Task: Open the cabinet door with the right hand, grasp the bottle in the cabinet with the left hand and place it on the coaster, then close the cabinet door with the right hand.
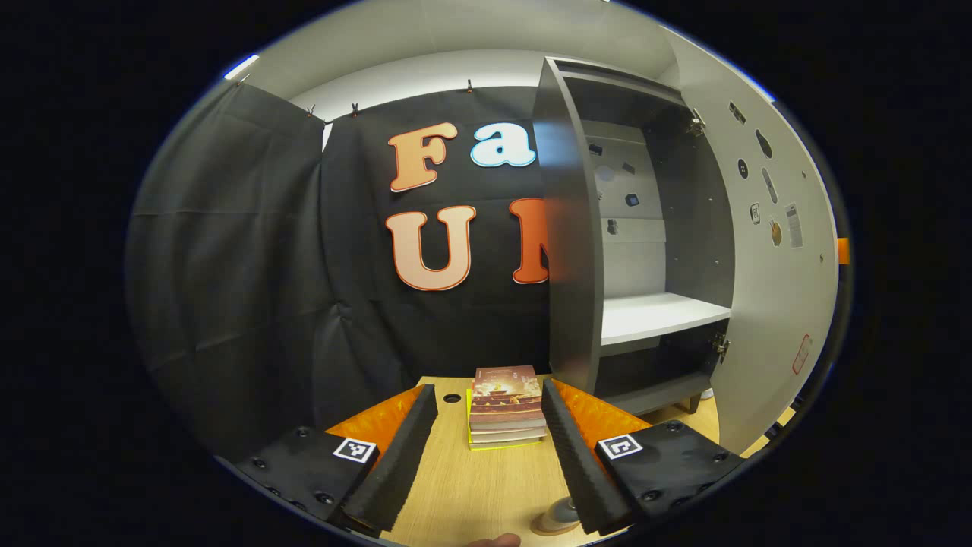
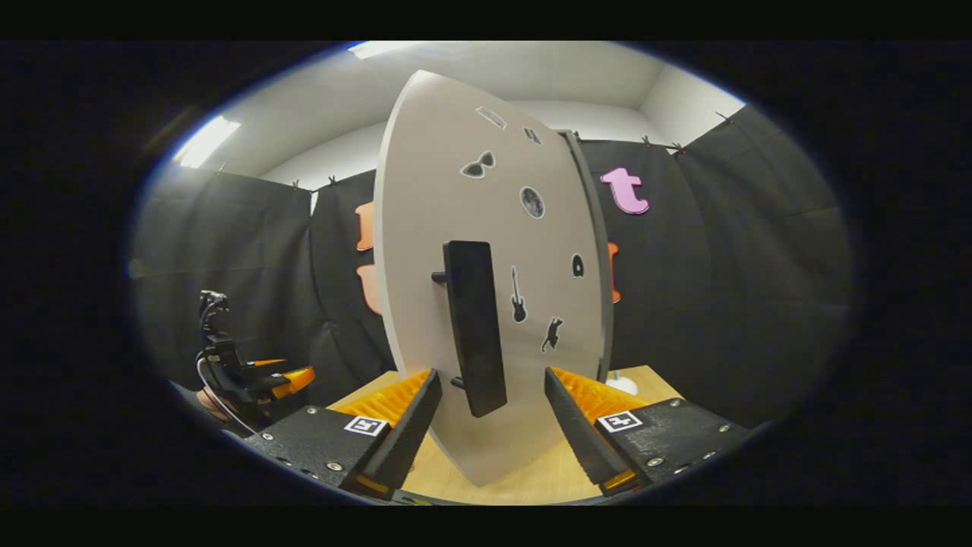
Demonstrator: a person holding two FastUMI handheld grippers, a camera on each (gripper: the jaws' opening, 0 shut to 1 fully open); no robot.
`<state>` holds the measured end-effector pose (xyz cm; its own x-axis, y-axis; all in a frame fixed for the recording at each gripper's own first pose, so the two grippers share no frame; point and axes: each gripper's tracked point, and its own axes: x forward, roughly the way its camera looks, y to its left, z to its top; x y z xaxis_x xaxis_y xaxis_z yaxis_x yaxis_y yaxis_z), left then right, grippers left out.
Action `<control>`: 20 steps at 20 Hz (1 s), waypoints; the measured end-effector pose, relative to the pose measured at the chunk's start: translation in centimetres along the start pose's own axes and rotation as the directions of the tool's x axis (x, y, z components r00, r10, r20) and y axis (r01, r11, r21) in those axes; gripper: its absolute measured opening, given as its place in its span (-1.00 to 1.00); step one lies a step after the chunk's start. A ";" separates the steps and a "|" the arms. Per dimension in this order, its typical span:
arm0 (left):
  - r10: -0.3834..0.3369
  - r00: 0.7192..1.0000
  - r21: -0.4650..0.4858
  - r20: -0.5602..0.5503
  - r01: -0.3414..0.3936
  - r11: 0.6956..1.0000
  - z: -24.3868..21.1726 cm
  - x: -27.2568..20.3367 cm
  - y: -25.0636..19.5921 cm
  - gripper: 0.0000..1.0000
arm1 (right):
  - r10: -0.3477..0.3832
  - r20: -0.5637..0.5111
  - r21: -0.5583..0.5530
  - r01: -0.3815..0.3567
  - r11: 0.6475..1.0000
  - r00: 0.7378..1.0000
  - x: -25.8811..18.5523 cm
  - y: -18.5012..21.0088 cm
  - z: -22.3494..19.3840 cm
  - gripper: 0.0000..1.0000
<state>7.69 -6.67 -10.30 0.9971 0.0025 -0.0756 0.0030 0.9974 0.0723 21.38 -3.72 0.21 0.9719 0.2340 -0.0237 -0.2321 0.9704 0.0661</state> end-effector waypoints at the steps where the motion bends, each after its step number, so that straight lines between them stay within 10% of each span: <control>1: 0.007 1.000 0.001 0.001 -0.007 1.000 0.0 0.3 0.6 0.82 | 0.012 0.003 0.002 -0.012 1.000 1.000 0.9 0.6 0.0 0.71; 20: 0.038 0.999 -0.077 -0.006 -0.038 0.996 -1.5 7.1 8.4 0.82 | -0.008 0.034 -0.054 0.010 0.998 0.999 15.0 7.7 0.2 0.82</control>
<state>14.70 1.87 -11.70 0.9960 0.0408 -0.0789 -0.0410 0.9992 -0.0014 34.17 7.24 0.61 0.9746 0.2237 0.0101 -0.2238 0.9746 0.0116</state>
